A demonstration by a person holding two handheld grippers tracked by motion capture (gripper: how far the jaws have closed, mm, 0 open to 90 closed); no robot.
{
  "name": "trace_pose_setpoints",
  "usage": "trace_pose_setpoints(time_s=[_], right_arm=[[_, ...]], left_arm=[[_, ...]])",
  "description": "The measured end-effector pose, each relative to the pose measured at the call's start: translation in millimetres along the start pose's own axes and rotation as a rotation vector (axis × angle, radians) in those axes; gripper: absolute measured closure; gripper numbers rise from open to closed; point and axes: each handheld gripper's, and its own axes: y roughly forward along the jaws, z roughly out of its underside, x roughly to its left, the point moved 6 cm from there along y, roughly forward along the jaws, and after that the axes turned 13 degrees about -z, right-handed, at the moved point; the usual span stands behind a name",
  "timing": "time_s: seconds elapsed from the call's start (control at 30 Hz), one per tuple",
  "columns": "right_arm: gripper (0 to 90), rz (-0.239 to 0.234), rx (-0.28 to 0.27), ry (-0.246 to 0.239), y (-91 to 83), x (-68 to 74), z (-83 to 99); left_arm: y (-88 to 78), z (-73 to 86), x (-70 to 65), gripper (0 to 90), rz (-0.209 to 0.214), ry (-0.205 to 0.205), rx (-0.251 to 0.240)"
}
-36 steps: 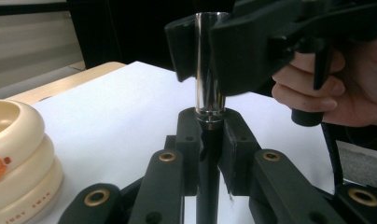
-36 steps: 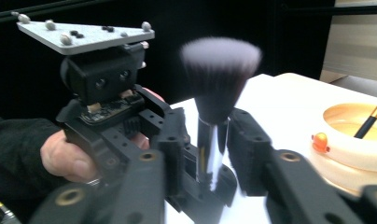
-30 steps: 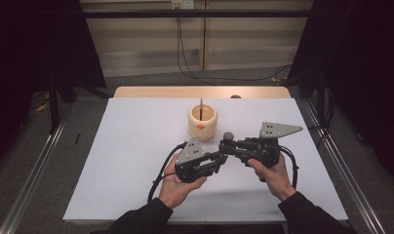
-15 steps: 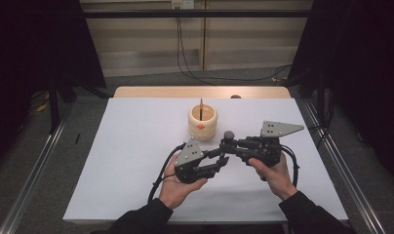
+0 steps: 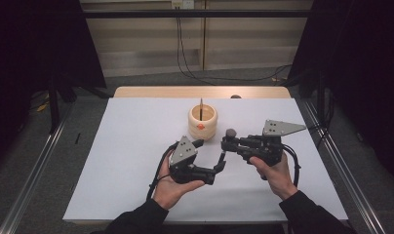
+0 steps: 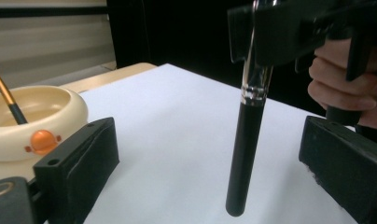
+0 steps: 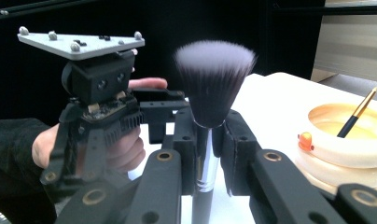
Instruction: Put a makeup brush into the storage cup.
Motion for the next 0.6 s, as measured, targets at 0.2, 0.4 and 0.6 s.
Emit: trace_pose_setpoints(time_s=[0.2, 0.4, 0.6], right_arm=[[77.1, 0.01, -0.001, 0.001, -0.8, -1.0, -0.3], [77.1, 0.024, -0.002, 0.003, -3.0, -2.5, -0.7], [77.1, 0.03, -0.004, 0.007, -4.4, -3.5, -0.7]], left_arm=[[-8.6, -1.1, 8.8, 1.6, 0.009, -0.002, -0.015], [-15.7, 2.3, 16.9, 1.6, -0.01, -0.01, -0.015], [-27.3, 7.1, 29.1, 1.6, -0.042, -0.012, -0.019]])
